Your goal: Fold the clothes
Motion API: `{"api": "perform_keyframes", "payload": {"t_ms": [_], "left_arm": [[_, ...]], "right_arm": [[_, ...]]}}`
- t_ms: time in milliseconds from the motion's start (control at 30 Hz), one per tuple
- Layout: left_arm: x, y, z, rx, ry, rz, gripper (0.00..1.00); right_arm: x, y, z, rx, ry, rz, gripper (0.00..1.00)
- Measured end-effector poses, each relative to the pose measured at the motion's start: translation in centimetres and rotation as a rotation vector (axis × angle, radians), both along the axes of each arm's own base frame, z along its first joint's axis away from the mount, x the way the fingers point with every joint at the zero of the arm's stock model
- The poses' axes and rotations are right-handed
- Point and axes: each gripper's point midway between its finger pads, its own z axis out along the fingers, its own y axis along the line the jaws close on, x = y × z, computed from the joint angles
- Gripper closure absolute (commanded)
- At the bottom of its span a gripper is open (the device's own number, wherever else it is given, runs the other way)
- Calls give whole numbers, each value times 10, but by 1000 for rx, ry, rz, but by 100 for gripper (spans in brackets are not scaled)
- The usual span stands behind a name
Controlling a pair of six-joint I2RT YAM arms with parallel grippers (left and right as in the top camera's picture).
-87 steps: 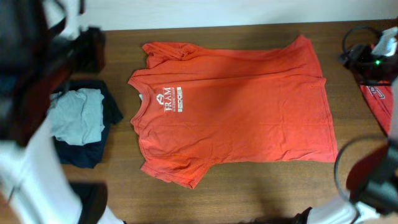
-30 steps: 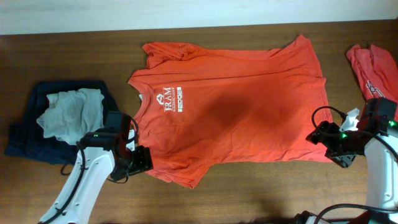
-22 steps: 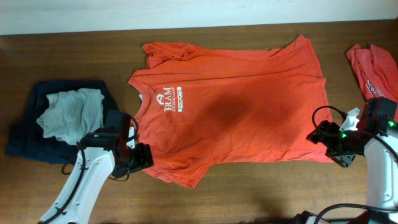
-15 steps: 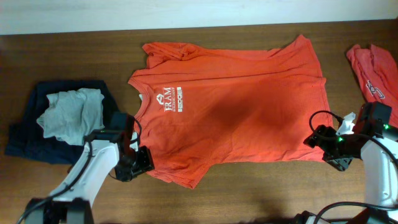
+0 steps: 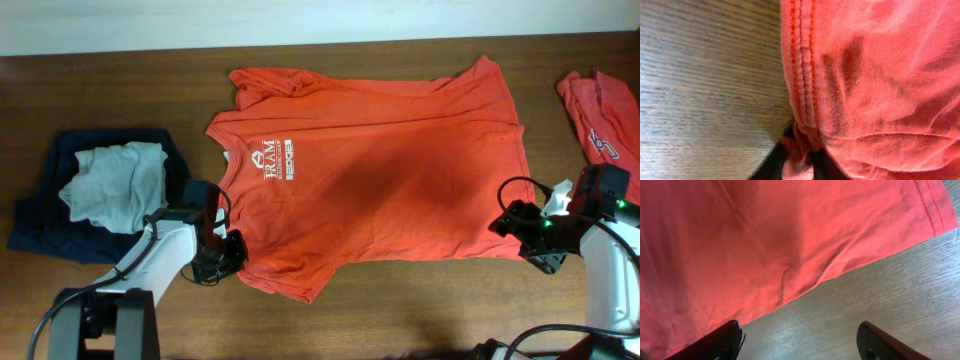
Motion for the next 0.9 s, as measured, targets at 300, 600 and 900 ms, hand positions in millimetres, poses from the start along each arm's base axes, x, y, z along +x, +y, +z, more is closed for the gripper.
{"api": "perform_keyframes", "payload": {"t_ms": [300,600,900], "left_arm": [[-31,-2,5,-15,144,4,99],[15,16,93,-27,-64,25,99],[13,25,110,-21,-109,31,99]], "right_arm": [[-3,-9,-3,-45,29,-38,12],[-2,-40,-13,-102,65,-198,11],[-24,-70,-58,-11,227,-368,16]]}}
